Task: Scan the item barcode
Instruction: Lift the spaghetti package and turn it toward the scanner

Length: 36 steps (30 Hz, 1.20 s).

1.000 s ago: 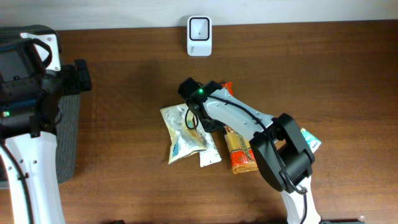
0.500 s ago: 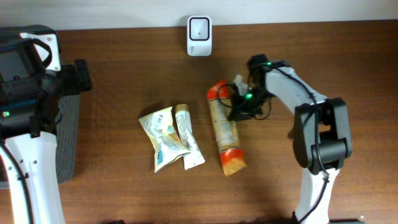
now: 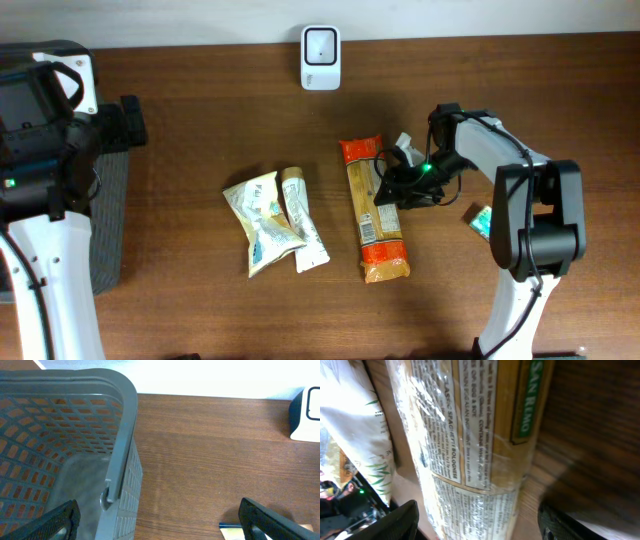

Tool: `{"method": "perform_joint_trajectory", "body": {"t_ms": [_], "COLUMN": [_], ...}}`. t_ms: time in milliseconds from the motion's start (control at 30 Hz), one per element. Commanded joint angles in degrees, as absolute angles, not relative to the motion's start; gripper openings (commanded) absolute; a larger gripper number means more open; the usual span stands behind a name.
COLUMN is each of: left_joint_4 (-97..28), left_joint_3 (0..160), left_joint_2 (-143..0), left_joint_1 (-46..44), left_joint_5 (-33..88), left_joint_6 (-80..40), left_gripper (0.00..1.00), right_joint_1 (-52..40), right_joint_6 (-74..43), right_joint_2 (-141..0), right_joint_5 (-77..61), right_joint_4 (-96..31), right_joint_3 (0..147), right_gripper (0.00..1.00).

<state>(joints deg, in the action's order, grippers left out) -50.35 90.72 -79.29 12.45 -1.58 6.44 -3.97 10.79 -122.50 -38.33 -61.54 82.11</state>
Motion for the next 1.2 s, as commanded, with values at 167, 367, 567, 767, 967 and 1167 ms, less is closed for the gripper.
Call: {"method": "perform_joint_trajectory", "body": {"t_ms": [167, 367, 567, 767, 967, 1167], "left_joint_4": [-50.3, -50.3, -50.3, -50.3, -50.3, -50.3], "left_joint_3": [91.2, 91.2, 91.2, 91.2, 91.2, 91.2], "left_joint_2": [-79.0, -79.0, -79.1, -79.0, -79.0, -79.1], "left_joint_1": [12.5, 12.5, 12.5, 12.5, 12.5, 12.5], "left_joint_5": [-1.9, -1.9, -1.9, -1.9, -1.9, -1.9], "left_joint_6": [7.0, 7.0, 7.0, 7.0, 7.0, 7.0], "left_gripper": [0.99, 0.99, 0.99, 0.99, 0.99, 0.99], "right_joint_1": [-6.3, -6.4, -8.7, -13.0, -13.0, -7.3], "right_joint_6": [11.2, 2.4, 2.3, -4.8, 3.3, 14.8], "right_joint_2": [-123.5, -123.5, -123.6, -124.0, -123.6, -113.2], "right_joint_5": [-38.7, -37.5, -37.9, -27.7, -51.6, -64.7], "right_joint_4": [-56.5, -47.2, -50.5, -50.8, -49.2, -56.7], "right_joint_3": [79.0, 75.9, 75.9, 75.9, 76.6, 77.2], "right_gripper": [0.74, 0.55, 0.60, 0.13, 0.04, 0.04]}}
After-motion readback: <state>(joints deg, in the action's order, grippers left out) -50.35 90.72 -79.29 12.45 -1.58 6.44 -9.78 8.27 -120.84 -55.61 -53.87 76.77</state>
